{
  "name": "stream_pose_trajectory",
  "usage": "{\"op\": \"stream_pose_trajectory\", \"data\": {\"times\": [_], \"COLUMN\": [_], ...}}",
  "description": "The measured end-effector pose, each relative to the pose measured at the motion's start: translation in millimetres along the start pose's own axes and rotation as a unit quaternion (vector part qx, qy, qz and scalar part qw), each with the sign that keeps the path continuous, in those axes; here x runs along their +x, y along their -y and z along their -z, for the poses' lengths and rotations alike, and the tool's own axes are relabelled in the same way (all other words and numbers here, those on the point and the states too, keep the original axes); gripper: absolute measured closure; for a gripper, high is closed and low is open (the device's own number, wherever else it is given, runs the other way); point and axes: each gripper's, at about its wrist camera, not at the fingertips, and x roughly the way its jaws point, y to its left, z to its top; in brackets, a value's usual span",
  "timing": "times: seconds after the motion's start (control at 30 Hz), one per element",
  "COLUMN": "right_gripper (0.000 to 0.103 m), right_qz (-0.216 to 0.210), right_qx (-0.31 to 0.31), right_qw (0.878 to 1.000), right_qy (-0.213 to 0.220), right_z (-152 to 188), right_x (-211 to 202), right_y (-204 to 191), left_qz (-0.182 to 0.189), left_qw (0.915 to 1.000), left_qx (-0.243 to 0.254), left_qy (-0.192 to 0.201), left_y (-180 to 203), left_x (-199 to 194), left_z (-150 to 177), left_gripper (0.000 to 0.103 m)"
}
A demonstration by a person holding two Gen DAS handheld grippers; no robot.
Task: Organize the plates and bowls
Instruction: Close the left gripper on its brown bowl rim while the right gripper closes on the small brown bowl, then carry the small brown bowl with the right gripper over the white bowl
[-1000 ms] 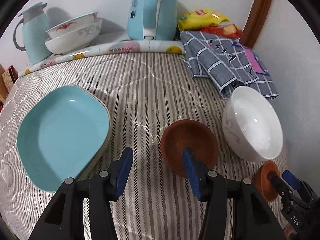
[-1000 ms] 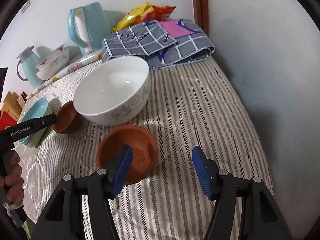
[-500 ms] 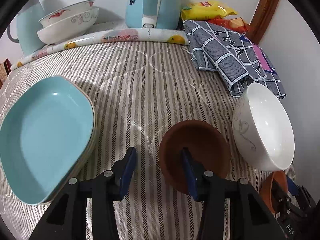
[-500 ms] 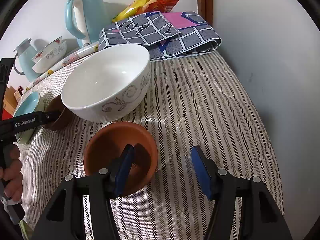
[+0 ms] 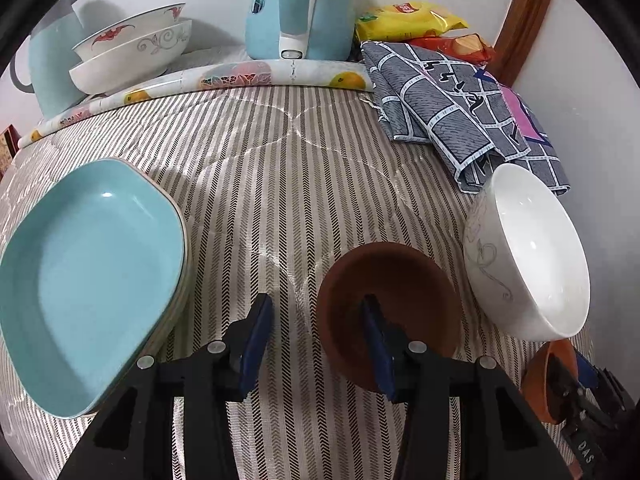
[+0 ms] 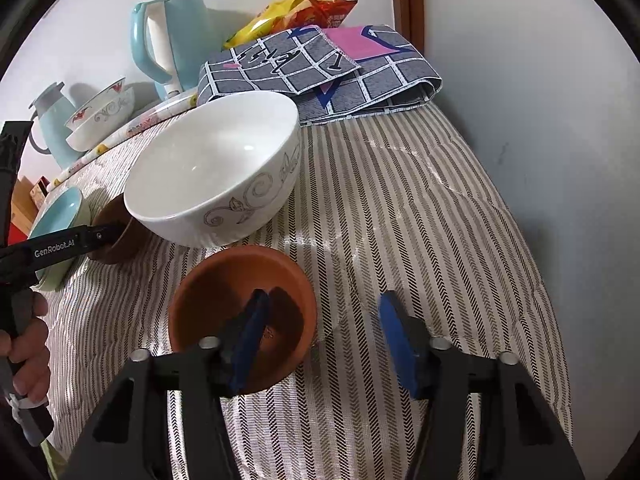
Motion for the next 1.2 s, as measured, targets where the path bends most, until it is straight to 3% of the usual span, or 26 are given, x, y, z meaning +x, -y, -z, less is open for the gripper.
{"op": "stream_pose_trajectory", "data": {"times": [0.07,0.17,0.2,0.43,1.2], "right_gripper": [0.075,0.087,0.087,0.093,0.094], "right_qz": [-0.014,-0.032,-0.031,-0.033,-0.001], "right_qx": [0.002,0.006,0.005,0.019,0.021], "right_qw": [1.000,0.999,0.999,0.999,1.000], "right_qy": [-0.005,-0.011,-0.011,-0.005,0.023], "right_z": [-1,-2,-2,0,2], "right_x": [0,0,-1,-7,-32], "right_y": [0,-2,-4,-4,-12], "left_qz": [0.011,0.019,0.017,0.024,0.033], "left_qw": [0.9999,0.9998,0.9998,0.9997,0.9992], "left_qx": [-0.003,-0.003,0.000,-0.001,-0.005], "left_qy": [-0.001,-0.005,-0.005,0.006,0.023], "left_y": [-1,1,2,0,-14], "left_x": [0,-1,-2,-8,-36], "left_z": [0,0,0,2,10], "left_gripper": [0.070,0.084,0.089,0.093,0.095]}}
